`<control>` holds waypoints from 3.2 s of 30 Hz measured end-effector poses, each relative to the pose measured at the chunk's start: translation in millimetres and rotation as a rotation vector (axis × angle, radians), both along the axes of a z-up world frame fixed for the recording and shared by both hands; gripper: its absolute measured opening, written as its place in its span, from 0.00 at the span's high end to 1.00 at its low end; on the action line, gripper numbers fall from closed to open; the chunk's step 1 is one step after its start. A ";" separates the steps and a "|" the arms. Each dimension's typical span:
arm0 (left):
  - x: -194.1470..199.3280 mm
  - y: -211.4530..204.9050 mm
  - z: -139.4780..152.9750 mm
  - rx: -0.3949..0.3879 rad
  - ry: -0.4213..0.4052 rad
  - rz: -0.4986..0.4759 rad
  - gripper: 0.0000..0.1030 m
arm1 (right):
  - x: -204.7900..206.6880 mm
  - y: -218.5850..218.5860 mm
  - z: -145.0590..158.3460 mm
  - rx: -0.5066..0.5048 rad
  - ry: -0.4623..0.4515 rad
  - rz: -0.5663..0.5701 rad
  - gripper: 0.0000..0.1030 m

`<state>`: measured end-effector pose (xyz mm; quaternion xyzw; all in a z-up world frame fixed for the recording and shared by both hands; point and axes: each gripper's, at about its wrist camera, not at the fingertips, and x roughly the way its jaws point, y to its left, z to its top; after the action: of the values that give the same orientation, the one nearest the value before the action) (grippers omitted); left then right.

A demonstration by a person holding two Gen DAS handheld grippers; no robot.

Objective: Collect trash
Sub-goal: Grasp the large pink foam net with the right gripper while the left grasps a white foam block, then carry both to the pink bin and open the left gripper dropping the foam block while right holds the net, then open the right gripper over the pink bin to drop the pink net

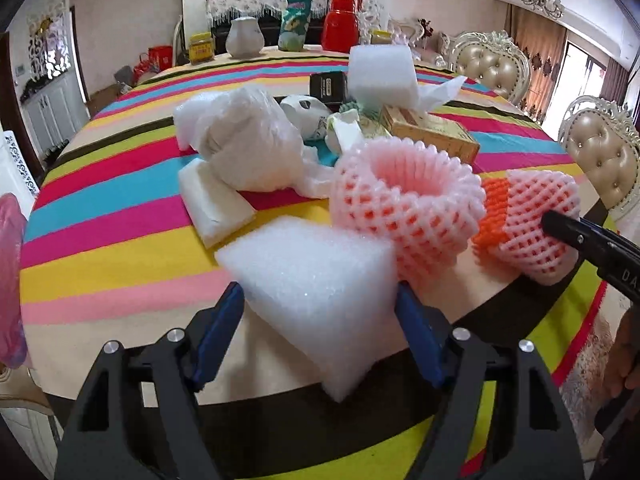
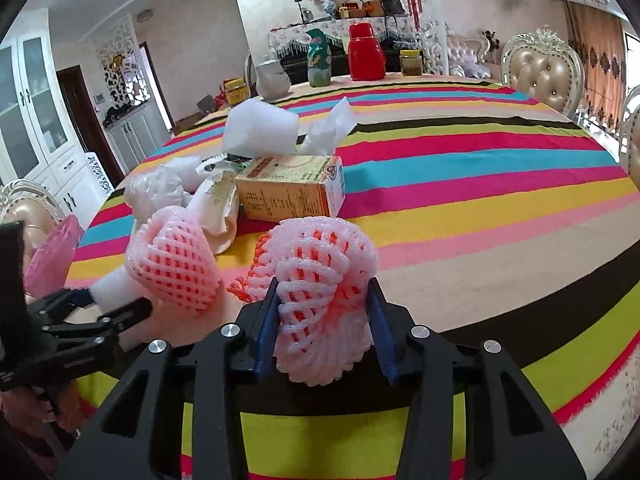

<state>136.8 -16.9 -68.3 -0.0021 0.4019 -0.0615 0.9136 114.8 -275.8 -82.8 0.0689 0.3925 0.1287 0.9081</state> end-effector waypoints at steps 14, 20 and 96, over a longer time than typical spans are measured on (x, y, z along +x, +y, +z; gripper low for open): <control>-34.5 42.4 48.0 -0.034 -0.257 0.093 0.32 | 9.4 15.9 34.2 0.072 -0.165 0.025 0.60; -41.7 79.8 61.6 -0.045 -0.310 0.184 0.32 | 21.1 62.3 54.0 0.072 -0.214 0.145 0.60; -86.6 287.0 54.1 0.060 -0.291 0.595 0.04 | 34.4 303.4 79.6 0.112 -0.222 0.554 0.14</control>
<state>50.2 270.1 -14.2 -0.0837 0.2506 0.2204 0.9389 149.1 27.6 -3.2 -0.0053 0.2869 0.3996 0.8706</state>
